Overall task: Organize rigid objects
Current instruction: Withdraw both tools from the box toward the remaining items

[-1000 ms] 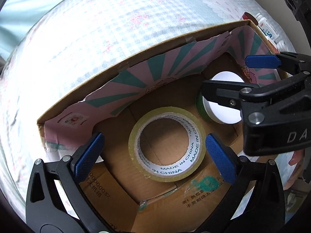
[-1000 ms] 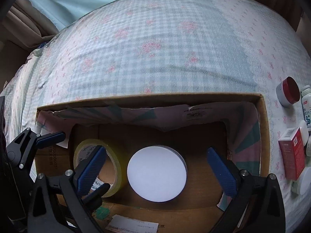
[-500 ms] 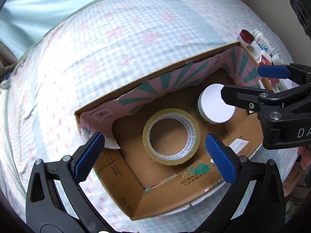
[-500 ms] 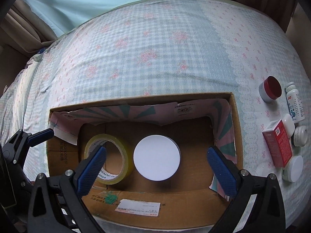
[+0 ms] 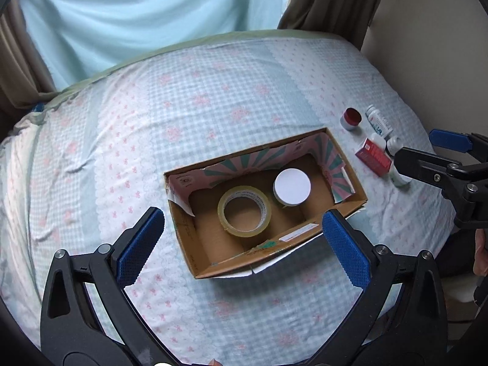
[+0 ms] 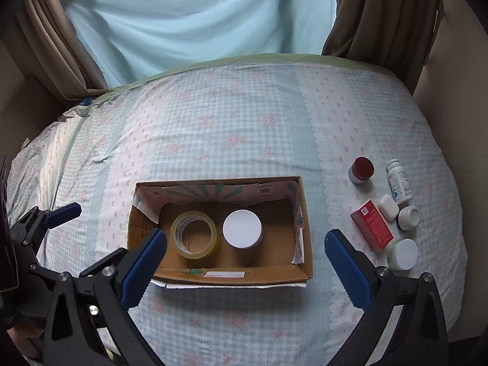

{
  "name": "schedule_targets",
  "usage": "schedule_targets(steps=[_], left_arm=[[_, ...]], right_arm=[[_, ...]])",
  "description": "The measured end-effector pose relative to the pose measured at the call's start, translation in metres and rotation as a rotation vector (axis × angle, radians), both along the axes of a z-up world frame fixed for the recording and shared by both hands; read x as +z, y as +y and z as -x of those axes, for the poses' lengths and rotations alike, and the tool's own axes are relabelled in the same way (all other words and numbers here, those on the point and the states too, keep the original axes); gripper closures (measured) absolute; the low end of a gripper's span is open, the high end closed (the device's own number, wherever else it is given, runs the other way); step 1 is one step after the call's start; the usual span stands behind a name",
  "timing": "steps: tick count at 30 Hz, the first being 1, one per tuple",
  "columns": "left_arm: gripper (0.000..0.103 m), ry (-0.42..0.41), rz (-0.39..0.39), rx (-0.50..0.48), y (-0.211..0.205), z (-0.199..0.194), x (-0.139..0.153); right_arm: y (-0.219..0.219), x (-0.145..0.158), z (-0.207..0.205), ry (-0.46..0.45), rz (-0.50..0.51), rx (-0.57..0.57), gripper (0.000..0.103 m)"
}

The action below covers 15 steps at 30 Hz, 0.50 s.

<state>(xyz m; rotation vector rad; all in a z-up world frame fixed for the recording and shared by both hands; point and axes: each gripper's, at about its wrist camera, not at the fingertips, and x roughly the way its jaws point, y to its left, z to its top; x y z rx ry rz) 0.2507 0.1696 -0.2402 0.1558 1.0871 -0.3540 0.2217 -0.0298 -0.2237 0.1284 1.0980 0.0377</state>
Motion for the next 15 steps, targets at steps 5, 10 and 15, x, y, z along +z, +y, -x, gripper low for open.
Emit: schedule_targets(steps=[5,10,15], left_arm=[[0.0,-0.057,0.022,0.017,-0.012,0.022,0.031],[0.0,-0.095,0.04,0.004,-0.045,0.043,0.051],[0.0,-0.117,0.048,0.015,-0.087,0.062,0.064]], right_arm=[[-0.025,0.035,0.033,-0.064,0.035,-0.048,0.0],[-0.061,0.054,0.059,-0.106,0.047,-0.103,0.0],[-0.108,0.066,0.087,-0.151,0.058,-0.127,0.0]])
